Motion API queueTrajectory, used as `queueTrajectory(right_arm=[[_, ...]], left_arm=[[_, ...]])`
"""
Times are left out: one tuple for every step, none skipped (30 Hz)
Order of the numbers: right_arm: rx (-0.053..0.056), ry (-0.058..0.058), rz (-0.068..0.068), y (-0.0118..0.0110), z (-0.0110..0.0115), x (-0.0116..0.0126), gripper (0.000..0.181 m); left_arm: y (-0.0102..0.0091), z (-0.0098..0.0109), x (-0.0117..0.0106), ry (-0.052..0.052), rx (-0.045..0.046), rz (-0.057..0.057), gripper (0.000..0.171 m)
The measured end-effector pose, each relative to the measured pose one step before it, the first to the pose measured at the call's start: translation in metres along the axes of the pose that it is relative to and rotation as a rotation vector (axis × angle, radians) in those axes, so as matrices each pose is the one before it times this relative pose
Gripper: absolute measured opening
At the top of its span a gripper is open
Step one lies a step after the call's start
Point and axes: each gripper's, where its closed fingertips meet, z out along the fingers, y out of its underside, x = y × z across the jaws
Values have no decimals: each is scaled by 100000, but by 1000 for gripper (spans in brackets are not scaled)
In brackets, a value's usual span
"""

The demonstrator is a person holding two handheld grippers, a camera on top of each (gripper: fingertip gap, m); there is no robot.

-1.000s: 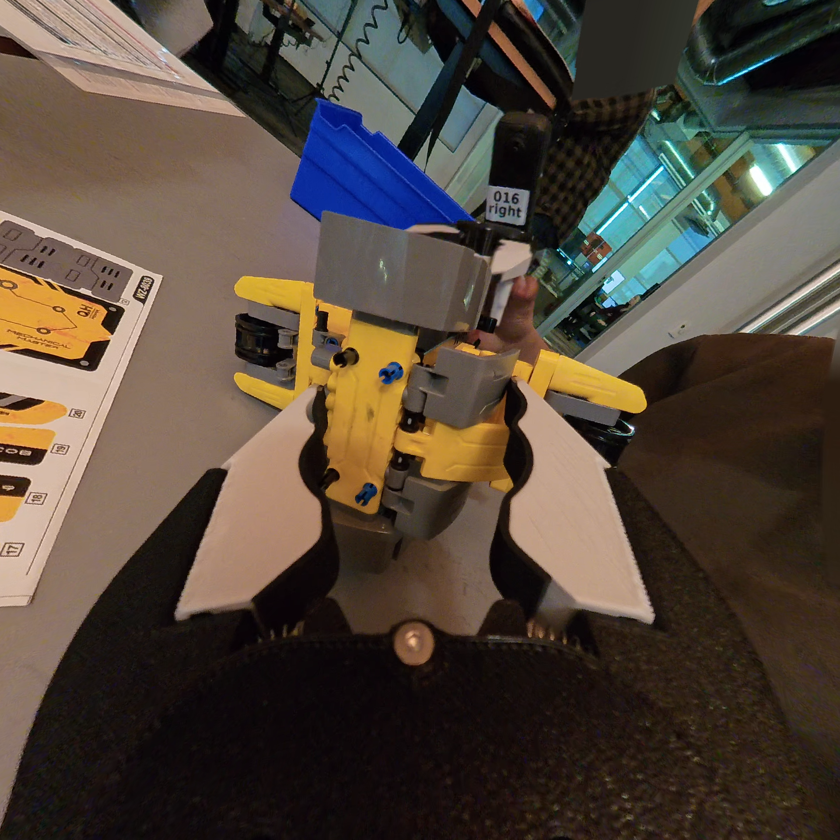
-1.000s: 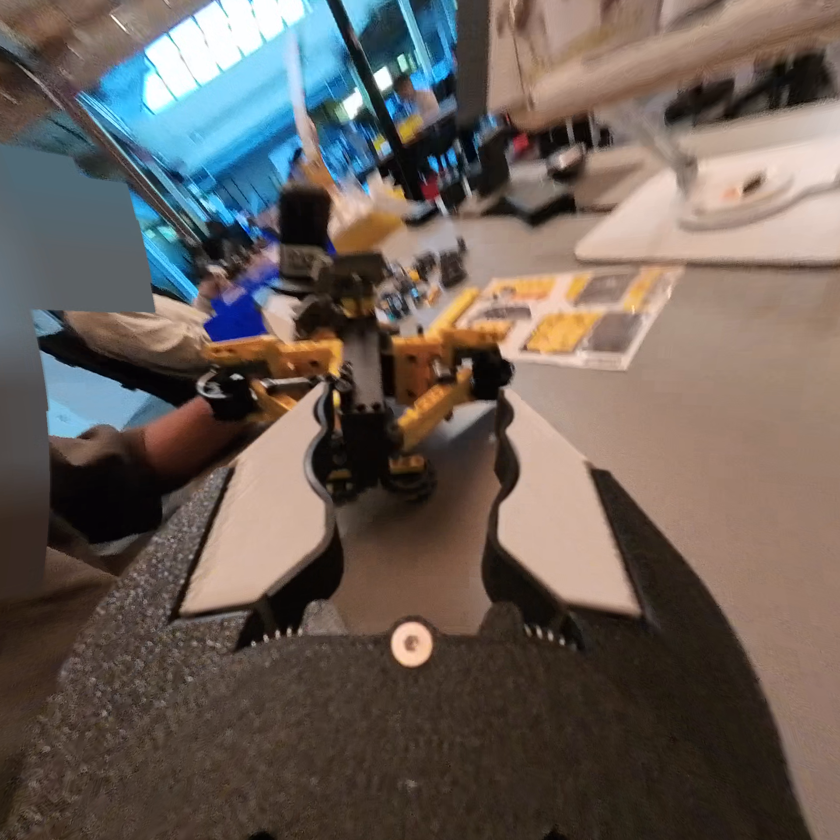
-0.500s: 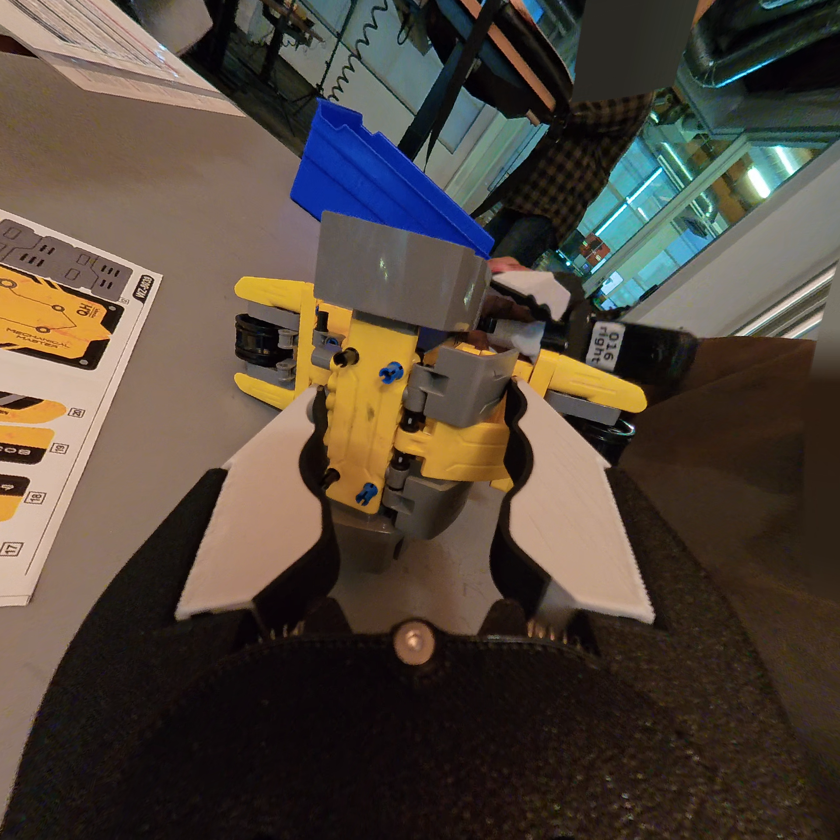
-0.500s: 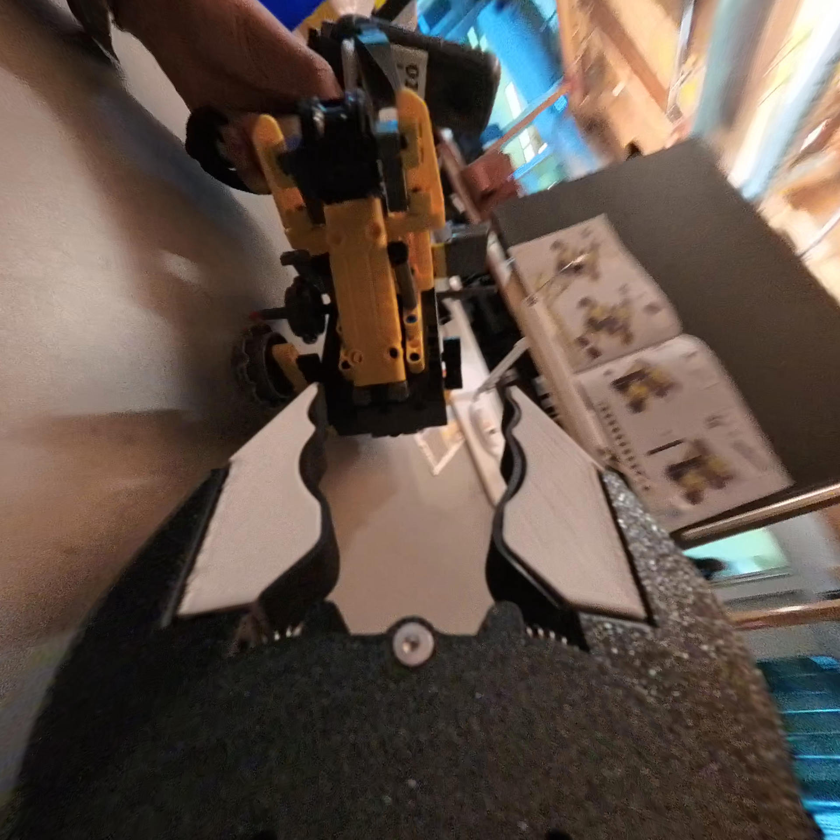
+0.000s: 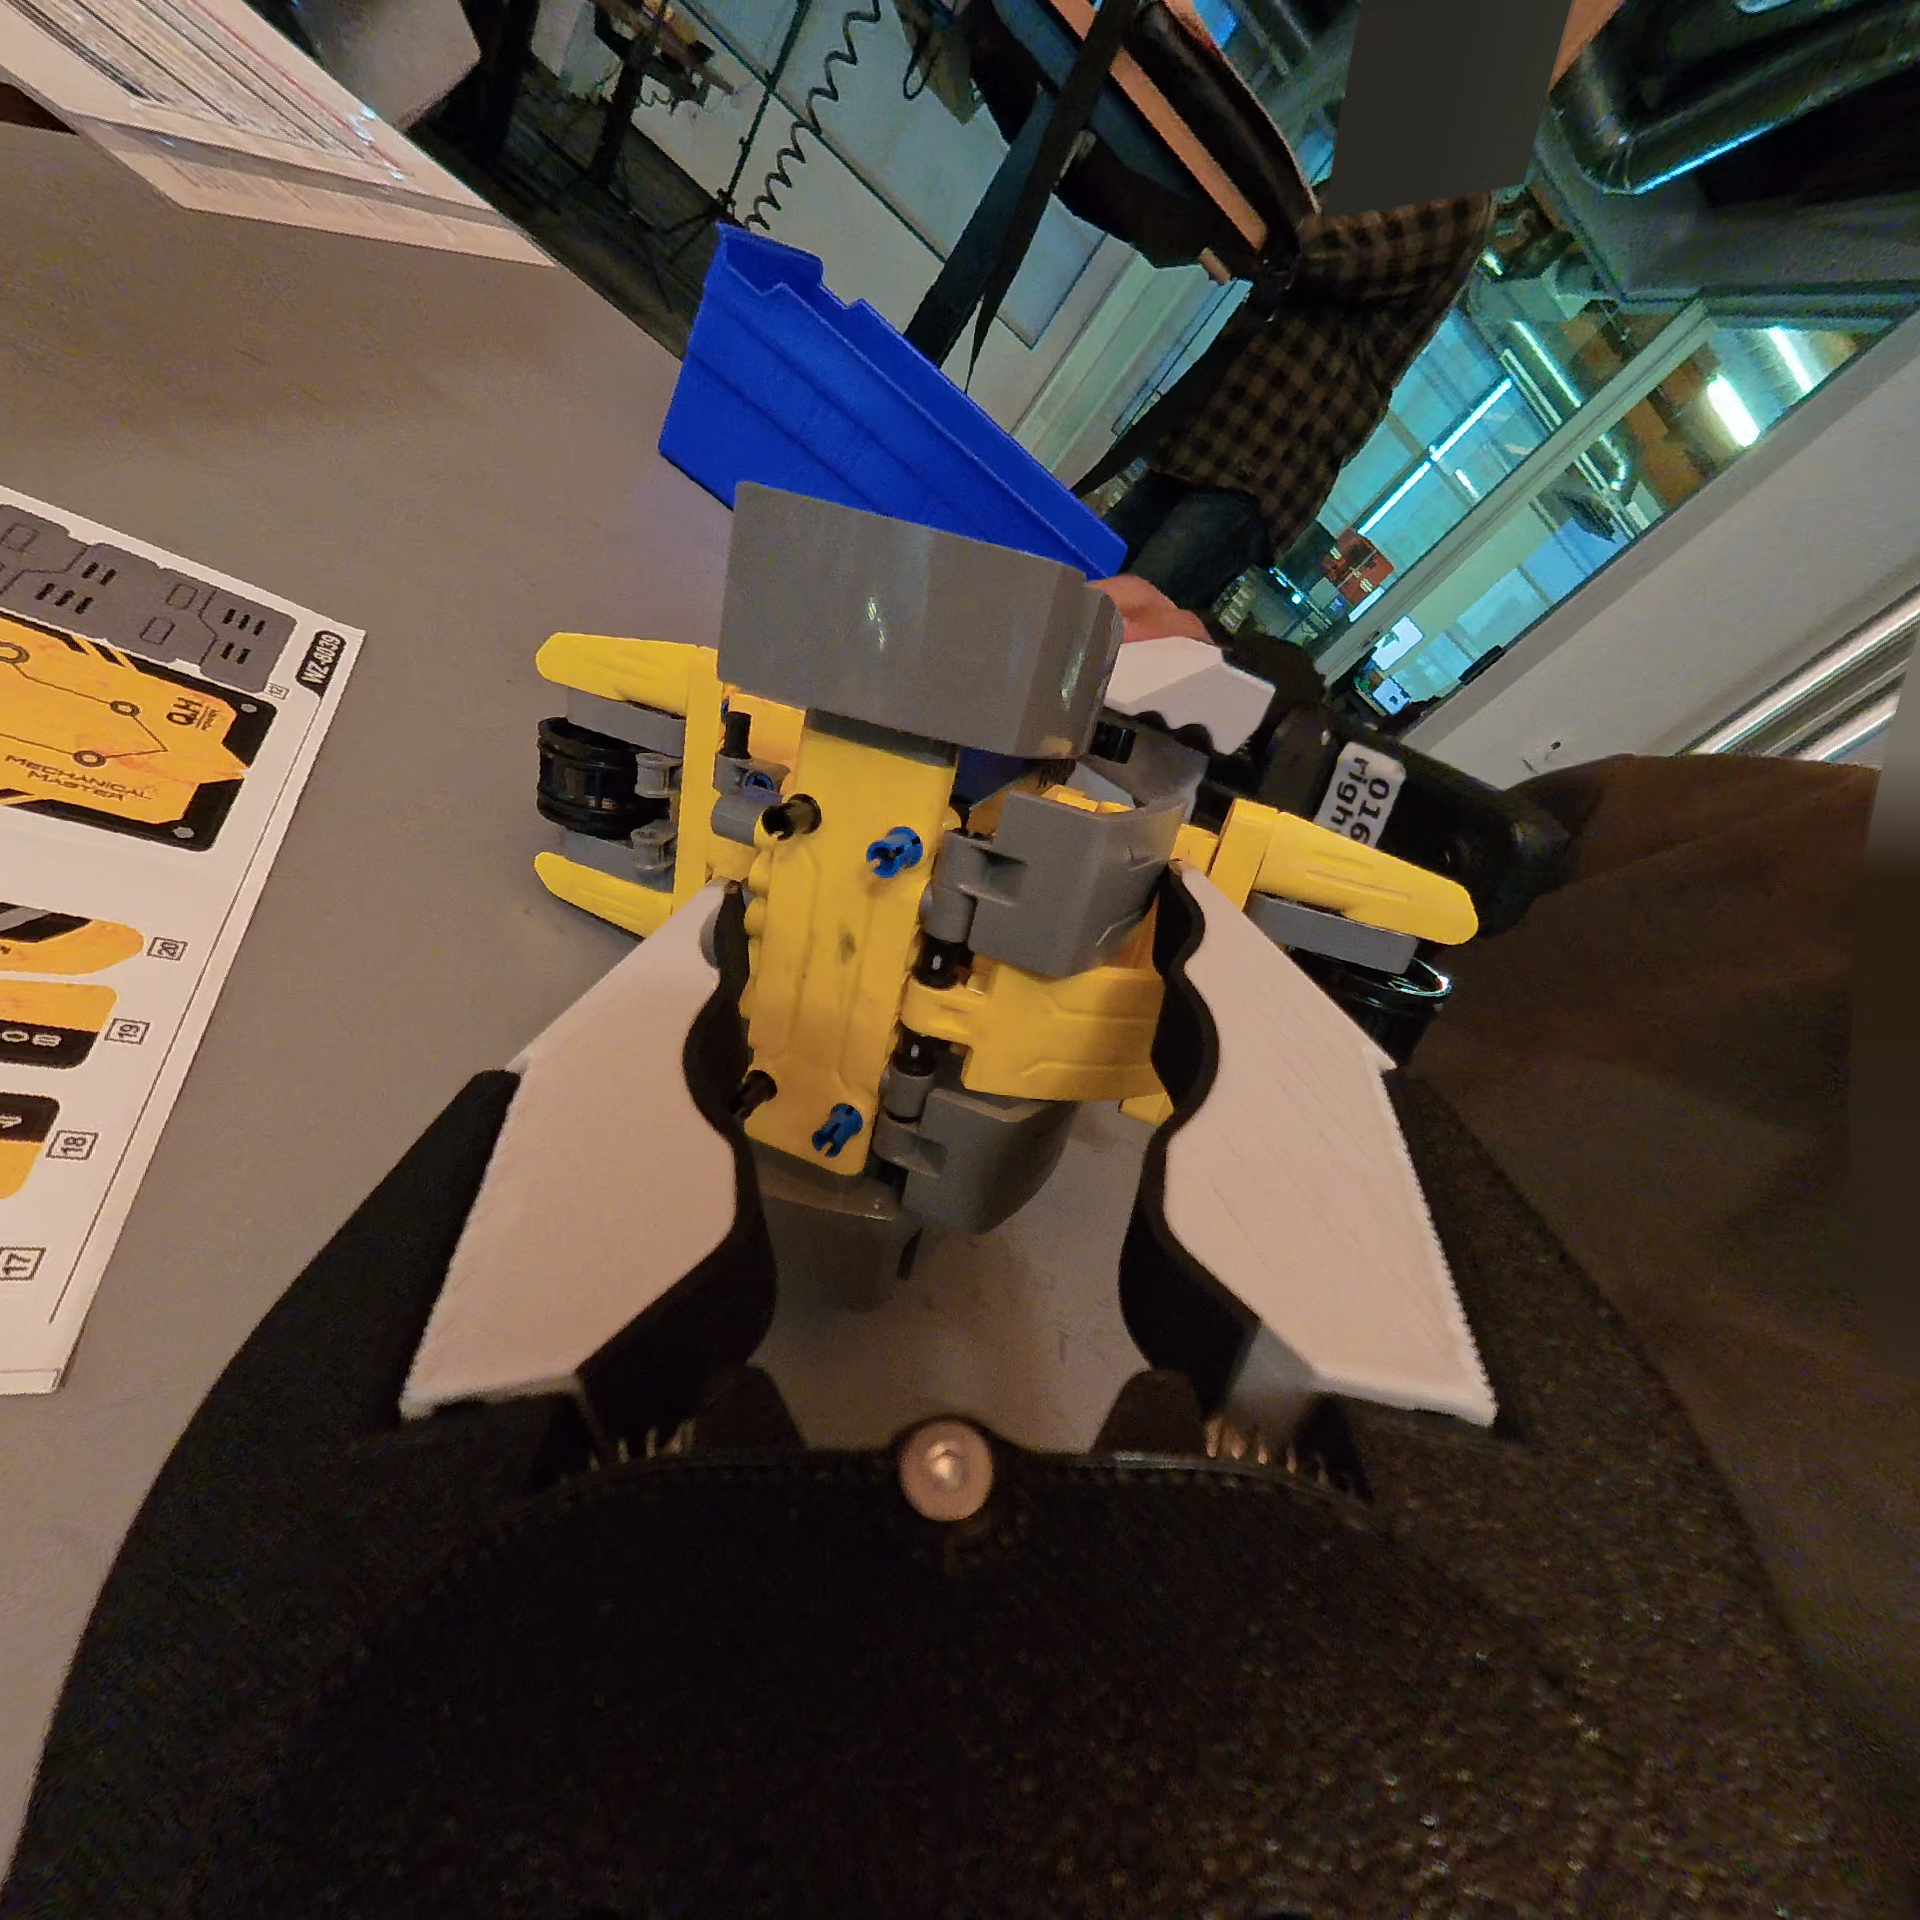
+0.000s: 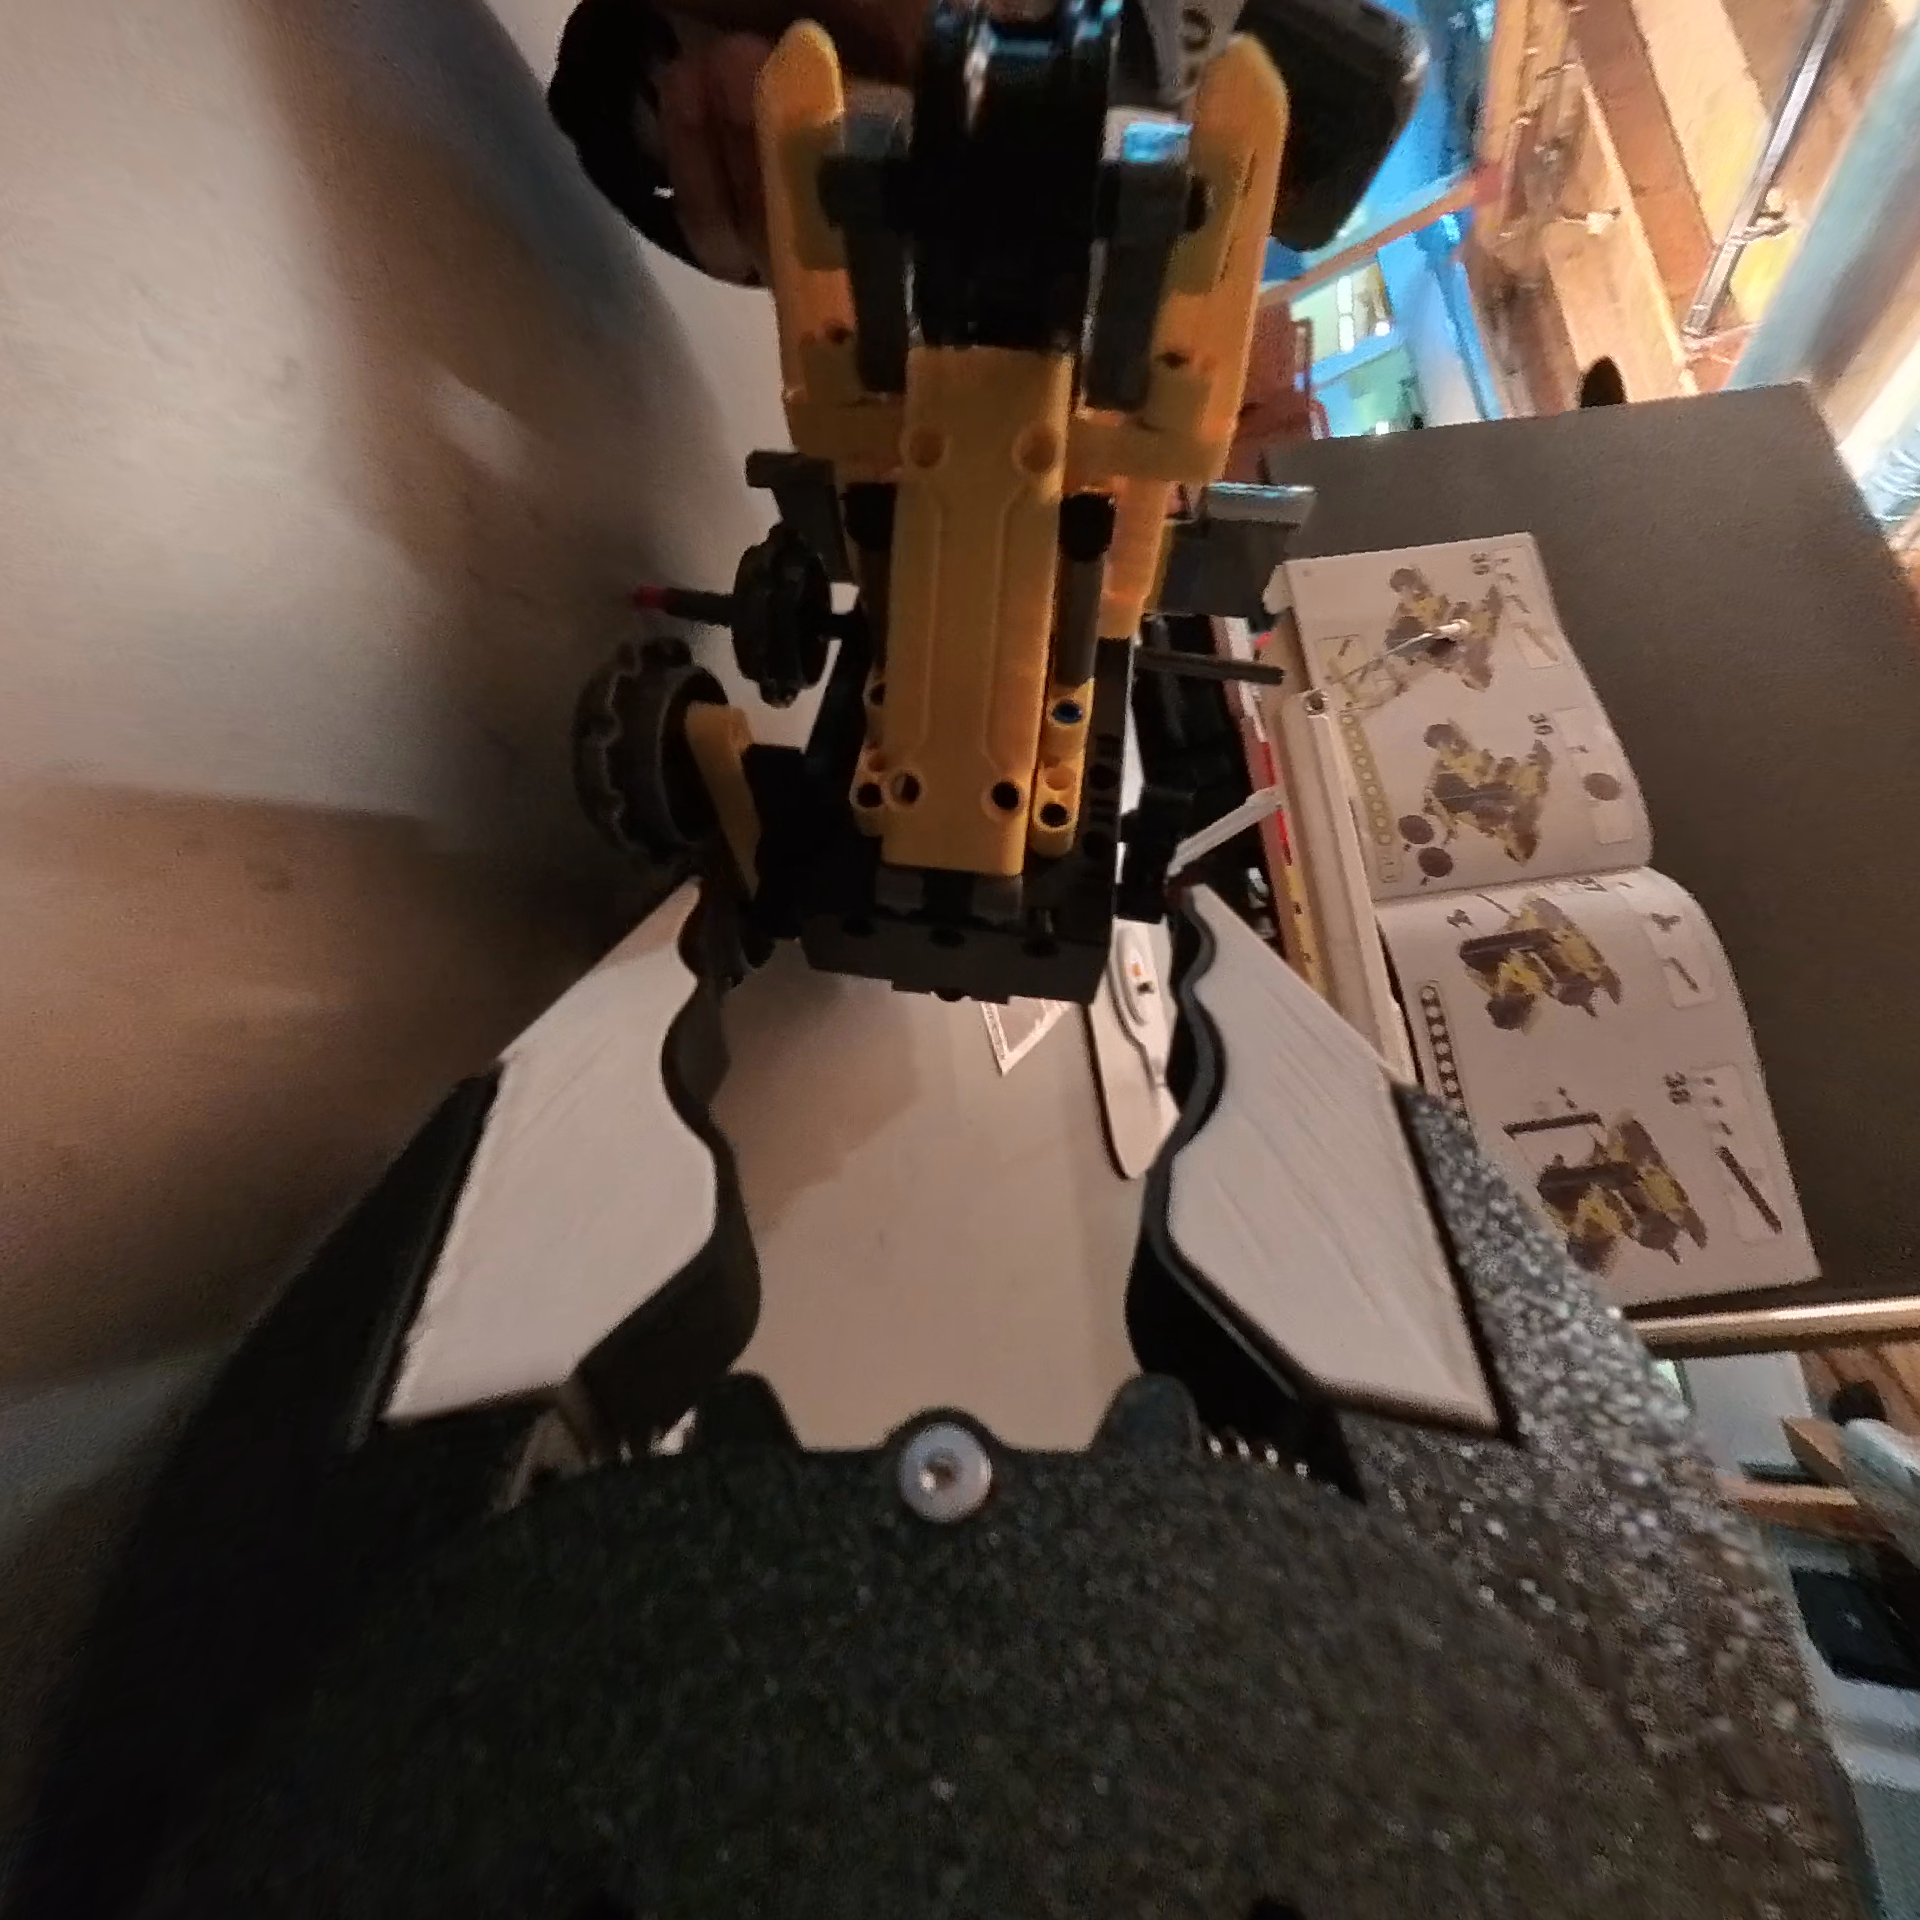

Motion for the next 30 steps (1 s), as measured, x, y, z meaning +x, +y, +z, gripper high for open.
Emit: queueTrajectory(right_arm=[[-42, -2764, -768, 185, 117, -124, 86], [-35, -2838, -880, 104, 104, -118, 86], [81, -1856, -1178, 8, 78, 30, 87], [107, -1255, -1268, -66, 65, 98, 87], [464, -1320, -682, -143, 42, 54, 87], [675, -1460, -56, -171, 32, -30, 87], [613, -1454, 158, -158, 24, -89, 86], [272, -713, -165, -93, 46, -29, 86], [5, -115, -651, -34, 29, 16, 86], [-205, 114, -918, 28, 13, 58, 85], [-293, 284, -1147, 44, 2, 74, 84], [-262, 264, -1171, 17, 16, 57, 83], [-125, 56, -902, -58, 34, 27, 84], [91, -45, -606, -123, 37, -2, 84], [418, -83, -521, -188, 48, -13, 84], [367, -112, -280, -161, 38, 5, 84], [103, -81, 25, -68, 6, 59, 81], [-121, -772, 474, 31, 5, 18, 81], [-43, -685, 1020, 22, 2, 37, 81], [104, -463, 418, 10, 5, -5, 80], [420, 30, 20, -21, 21, -10, 80], [502, 237, 217, -23, 22, -5, 80], [529, 350, 353, -20, 23, -31, 80], [707, 428, 239, -38, 9, -43, 80], [825, 422, 178, -37, -21, -37, 80], [485, 163, 151, -11, -31, -27, 80], [65, -77, -62, -2, -25, -16, 79], [-109, -134, -183, -6, 2, 1, 79], [-94, -235, -130, -13, 8, 7, 79], [20, -306, 124, 3, 3, 21, 79]], left_arm=[[-2, 7, 14, 19, 3, 63, 77], [7, 3, 2, -73, -21, 162, 77], [-2, -2, 16, -67, -67, 139, 78], [17, 6, 24, -30, -55, 265, 77], [2, 7, 21, -61, -48, 232, 77], [19, 9, 17, -40, -56, 148, 78], [1, 15, 9, -30, -15, 74, 78], [-1, -3, 15, 28, -3, 31, 78], [-3, 2, 3, 46, 24, 44, 78], [2, -6, -1, 23, 39, -52, 78], [-4, 1, -1, 4, -12, -95, 78], [7, 11, 0, 4, 5, -52, 78], [8, 28, 25, -40, -76, 78, 78], [26, 26, 43, -17, -173, 201, 78], [28, 46, 79, 68, -215, 339, 78], [26, 39, 70, -82, -229, 554, 78], [13, 0, 40, -182, -135, 435, 78], [2, -9, -15, -290, -44, 30, 78], [-10, 1, -36, -109, 16, -350, 78], [-8, 11, -31, 60, 231, -445, 77], [-13, 0, -14, 211, 247, -231, 77], [-17, -12, -9, 107, 191, -26, 77], [-13, -3, -8, -44, 93, -4, 77], [-12, 18, 15, -109, 64, 21, 78], [-3, 27, 26, 57, 10, 25, 78], [10, 37, 28, -48, -50, 156, 78], [-12, 27, 10, -94, 21, 43, 78], [-3, 8, 7, 21, 125, -37, 78], [5, -12, -3, 63, 77, -57, 78], [0, -11, -18, -4, 65, -96, 78]])
